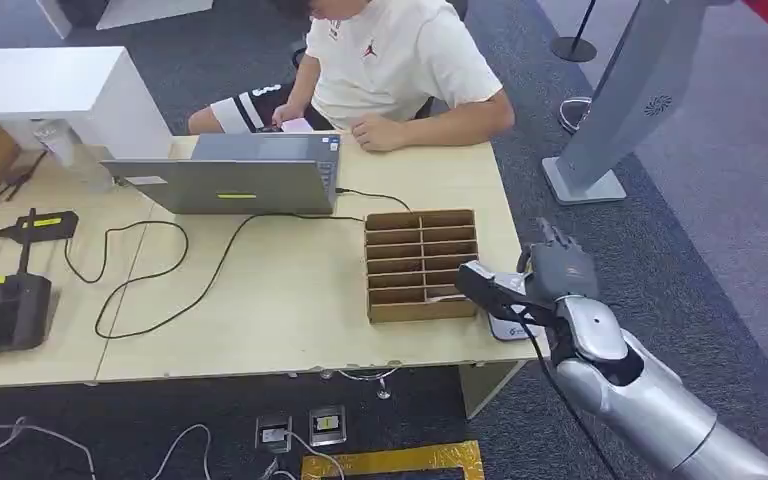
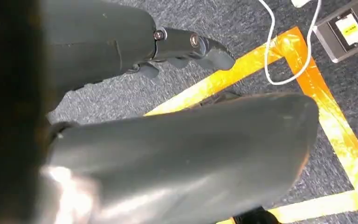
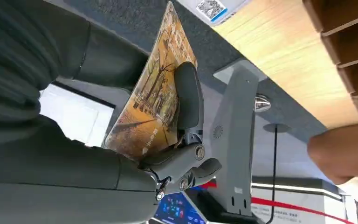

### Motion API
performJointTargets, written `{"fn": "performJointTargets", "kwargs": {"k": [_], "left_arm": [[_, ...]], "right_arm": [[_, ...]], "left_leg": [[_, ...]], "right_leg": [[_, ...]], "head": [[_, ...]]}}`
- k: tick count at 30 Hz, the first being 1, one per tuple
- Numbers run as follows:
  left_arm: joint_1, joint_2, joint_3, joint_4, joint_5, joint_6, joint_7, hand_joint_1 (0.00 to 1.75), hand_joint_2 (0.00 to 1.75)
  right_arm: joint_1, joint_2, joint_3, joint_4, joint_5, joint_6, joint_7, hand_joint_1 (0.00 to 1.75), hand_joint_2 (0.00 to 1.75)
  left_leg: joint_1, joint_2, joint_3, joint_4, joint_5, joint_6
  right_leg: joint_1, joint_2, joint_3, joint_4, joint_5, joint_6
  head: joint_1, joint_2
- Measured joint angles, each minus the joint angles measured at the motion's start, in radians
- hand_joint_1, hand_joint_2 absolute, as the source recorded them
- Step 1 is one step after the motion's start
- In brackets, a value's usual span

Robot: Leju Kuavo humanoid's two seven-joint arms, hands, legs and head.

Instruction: Pass the card to the sensor for recognition and then transmit it.

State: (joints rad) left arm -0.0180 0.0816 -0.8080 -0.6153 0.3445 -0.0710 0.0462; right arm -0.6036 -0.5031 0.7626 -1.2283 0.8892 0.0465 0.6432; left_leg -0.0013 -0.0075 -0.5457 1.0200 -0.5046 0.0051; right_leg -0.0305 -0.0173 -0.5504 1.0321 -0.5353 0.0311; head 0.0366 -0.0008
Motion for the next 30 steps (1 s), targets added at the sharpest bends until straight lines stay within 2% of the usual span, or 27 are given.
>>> {"fn": "performJointTargets", "kwargs": {"k": [17,22,30], "left_arm": [[-0.001,0.007,-0.037,0.002,0.0,0.0,0.0,0.0,0.0],[-0.001,0.008,-0.037,0.004,-0.012,0.0,0.013,0.0,0.0],[-0.001,0.008,-0.039,0.012,-0.002,0.0,0.017,0.0,0.0]], "right_arm": [[-0.062,0.058,0.098,0.151,-0.039,-0.08,0.0,1.75,1.75],[-0.056,0.06,0.078,0.2,0.02,-0.098,0.0,1.75,1.75],[0.002,0.058,-0.013,0.222,0.054,-0.078,0.0,1.75,1.75]], "left_leg": [[0.0,0.0,0.0,0.0,0.0,0.0],[0.0,0.0,0.0,0.0,0.0,0.0],[0.0,0.001,0.0,0.0,0.0,0.0]], "right_leg": [[0.0,0.0,0.0,0.0,0.0,0.0],[0.0,0.0,0.0,0.0,0.0,0.0],[0.0,0.001,0.0,0.0,0.0,0.0]], "head": [[0.0,0.0],[0.0,0.0],[0.0,0.0]]}}
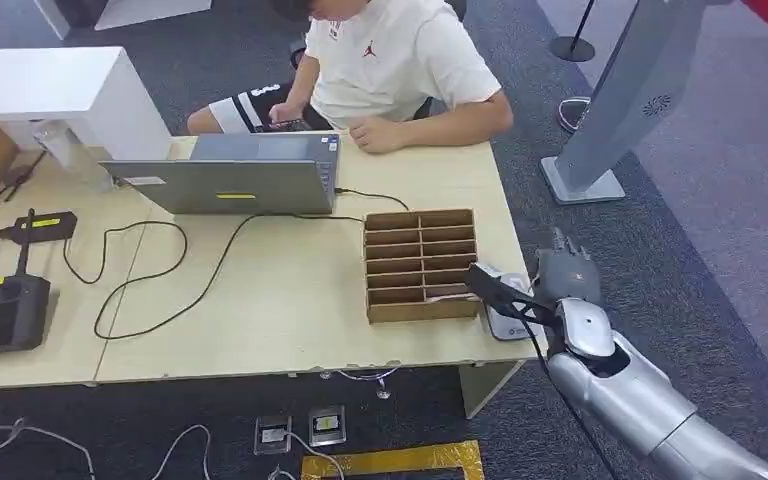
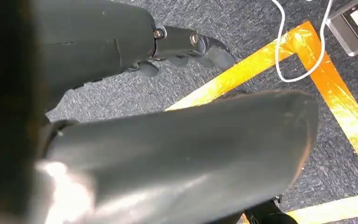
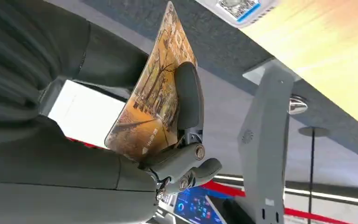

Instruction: Pass the card to the sensor for recognition and then transmit it.

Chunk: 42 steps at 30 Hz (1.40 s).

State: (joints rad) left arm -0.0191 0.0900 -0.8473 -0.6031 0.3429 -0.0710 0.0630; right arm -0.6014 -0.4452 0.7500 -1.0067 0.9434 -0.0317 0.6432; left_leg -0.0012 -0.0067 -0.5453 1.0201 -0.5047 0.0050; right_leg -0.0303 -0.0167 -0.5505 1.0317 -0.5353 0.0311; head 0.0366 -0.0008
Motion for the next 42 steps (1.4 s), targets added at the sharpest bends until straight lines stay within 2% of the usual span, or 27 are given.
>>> {"fn": "performJointTargets", "kwargs": {"k": [9,42], "left_arm": [[0.0,0.0,0.0,0.011,-0.003,0.0,0.0,0.0,0.0],[-0.008,0.0,-0.004,0.032,0.026,0.0,-0.001,0.0,0.0]], "right_arm": [[0.049,0.005,-0.042,0.01,-0.012,0.021,0.0,1.75,1.75],[0.068,0.032,-0.043,-0.003,-0.04,0.011,0.0,1.75,1.75]], "left_leg": [[0.0,0.0,0.0,0.0,0.0,0.0],[0.0,0.0,0.0,0.0,0.0,0.0]], "right_leg": [[0.0,0.0,0.0,0.0,0.0,0.0],[0.0,0.0,0.0,0.0,0.0,0.0]], "head": [[0.0,0.0],[0.0,0.0]]}}
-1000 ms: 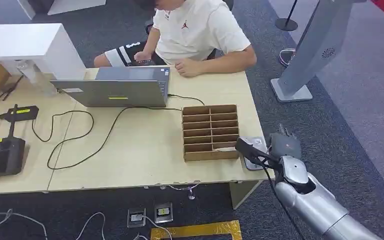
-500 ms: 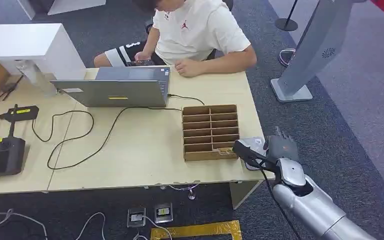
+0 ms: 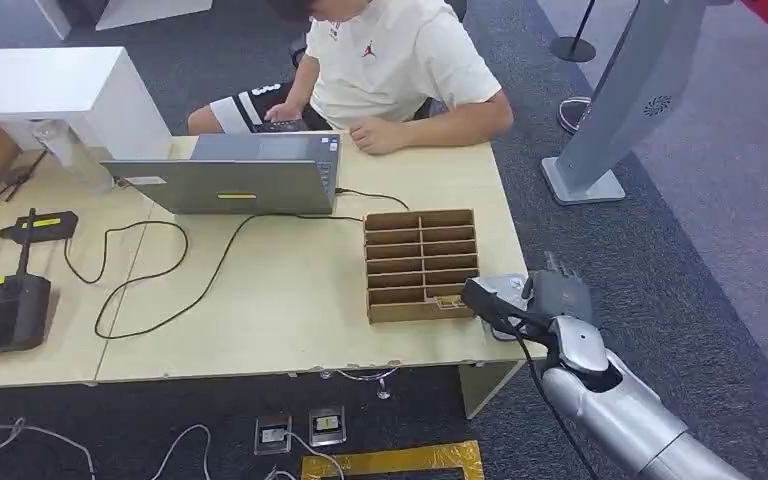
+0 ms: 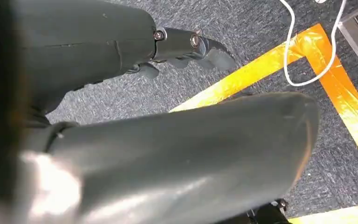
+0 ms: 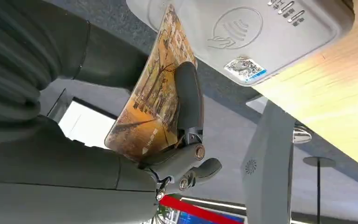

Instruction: Pass the card to the sensor for recognition and then transmit it.

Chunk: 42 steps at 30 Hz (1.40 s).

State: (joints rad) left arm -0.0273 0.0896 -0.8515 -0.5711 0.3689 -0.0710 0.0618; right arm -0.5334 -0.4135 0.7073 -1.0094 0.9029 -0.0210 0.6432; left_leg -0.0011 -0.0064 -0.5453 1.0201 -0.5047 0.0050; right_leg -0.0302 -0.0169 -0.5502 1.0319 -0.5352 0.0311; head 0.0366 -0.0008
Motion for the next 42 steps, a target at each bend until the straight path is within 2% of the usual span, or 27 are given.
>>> {"fn": "performJointTargets", "kwargs": {"k": [4,14,22,34,42], "left_arm": [[-0.002,0.0,-0.001,0.005,0.003,0.0,-0.002,0.0,0.0],[-0.019,-0.001,-0.029,0.014,0.044,0.0,-0.003,0.0,0.0],[-0.022,-0.001,-0.05,0.022,0.056,0.0,-0.019,0.0,0.0],[-0.022,-0.002,-0.05,0.032,0.056,0.0,-0.019,0.0,0.0],[-0.023,-0.008,-0.05,0.04,0.024,0.0,-0.037,0.0,0.0]], "right_arm": [[-0.001,0.002,0.0,0.0,-0.03,-0.035,0.0,1.75,1.75],[0.002,0.003,0.022,0.0,-0.133,-0.029,0.0,1.75,1.75],[-0.001,0.01,0.053,0.0,-0.166,-0.024,0.0,1.75,1.75],[-0.007,0.014,0.079,0.003,-0.211,-0.058,0.0,1.75,1.75],[-0.023,0.011,0.1,0.012,-0.227,-0.111,0.0,1.75,1.75]], "left_leg": [[0.0,0.0,0.0,0.0,0.0,0.0],[0.0,0.0,0.0,0.0,0.0,0.0],[0.001,0.001,0.002,0.0,0.0,0.0],[0.001,0.002,0.004,0.0,0.0,0.0],[0.001,0.002,0.003,0.0,0.0,0.0]], "right_leg": [[0.0,0.0,0.0,0.0,0.0,0.0],[0.0,0.0,0.0,0.0,0.0,0.0],[0.001,0.001,0.002,0.0,0.0,0.0],[0.001,0.001,0.003,0.0,0.0,-0.001],[0.001,0.001,0.003,0.0,0.001,-0.001]], "head": [[0.0,0.0],[0.0,0.0],[0.0,0.0],[0.0,0.0],[0.0,0.0]]}}
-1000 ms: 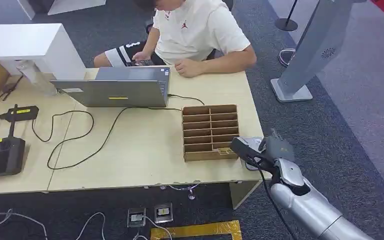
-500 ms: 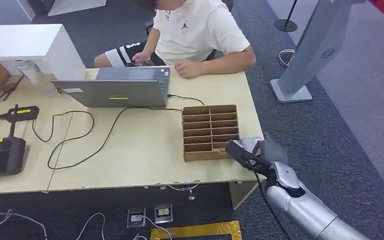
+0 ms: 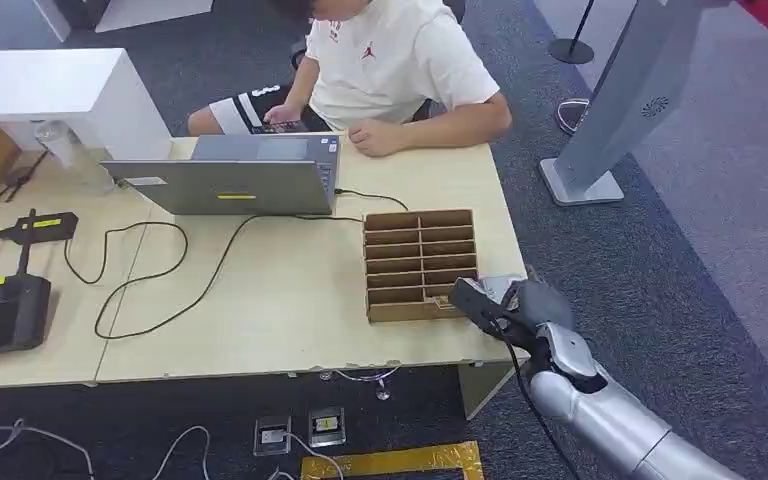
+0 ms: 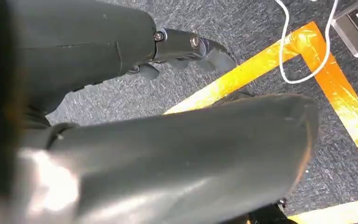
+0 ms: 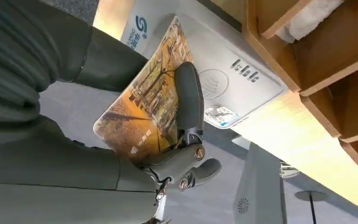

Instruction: Pass the card to the sensor for recognition and then transmit it.

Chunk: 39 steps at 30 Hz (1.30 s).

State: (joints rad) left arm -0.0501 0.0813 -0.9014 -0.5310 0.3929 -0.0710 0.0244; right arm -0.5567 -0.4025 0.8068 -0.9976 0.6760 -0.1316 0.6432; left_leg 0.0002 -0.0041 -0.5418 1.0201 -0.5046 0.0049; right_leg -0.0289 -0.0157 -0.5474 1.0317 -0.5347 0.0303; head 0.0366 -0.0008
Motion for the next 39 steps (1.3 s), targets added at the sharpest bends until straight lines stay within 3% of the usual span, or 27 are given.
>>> {"fn": "performJointTargets", "kwargs": {"k": [10,22,30,39], "left_arm": [[-0.001,-0.001,0.0,0.01,0.008,0.0,0.016,0.0,0.0],[-0.006,-0.001,0.0,0.011,-0.045,0.0,0.021,0.0,0.0],[-0.026,0.0,-0.025,0.005,0.0,0.0,0.022,0.0,0.0],[-0.034,0.002,-0.051,0.003,0.008,0.0,0.021,0.0,0.0]], "right_arm": [[-0.085,-0.024,-0.018,-0.044,0.075,-0.024,0.0,1.75,1.75],[-0.251,-0.044,-0.037,-0.206,0.142,0.106,0.0,1.75,1.75],[-0.395,0.006,0.112,-0.206,0.015,0.119,-0.001,1.75,1.75],[-0.484,0.117,0.302,-0.089,-0.071,0.037,-0.01,1.75,1.75]], "left_leg": [[0.0,0.0,0.0,0.0,0.0,0.0],[0.0,0.0,0.0,0.0,0.0,0.0],[0.001,0.0,-0.001,0.0,0.0,0.0],[0.002,-0.001,-0.002,0.0,0.001,-0.001]], "right_leg": [[0.0,0.0,0.0,0.0,0.0,0.0],[0.0,0.0,0.0,0.0,0.0,0.0],[0.001,0.0,-0.001,0.001,0.0,0.0],[0.002,0.0,-0.001,0.001,0.0,0.0]], "head": [[0.0,0.0],[0.0,0.0],[0.0,0.0],[0.0,0.0]]}}
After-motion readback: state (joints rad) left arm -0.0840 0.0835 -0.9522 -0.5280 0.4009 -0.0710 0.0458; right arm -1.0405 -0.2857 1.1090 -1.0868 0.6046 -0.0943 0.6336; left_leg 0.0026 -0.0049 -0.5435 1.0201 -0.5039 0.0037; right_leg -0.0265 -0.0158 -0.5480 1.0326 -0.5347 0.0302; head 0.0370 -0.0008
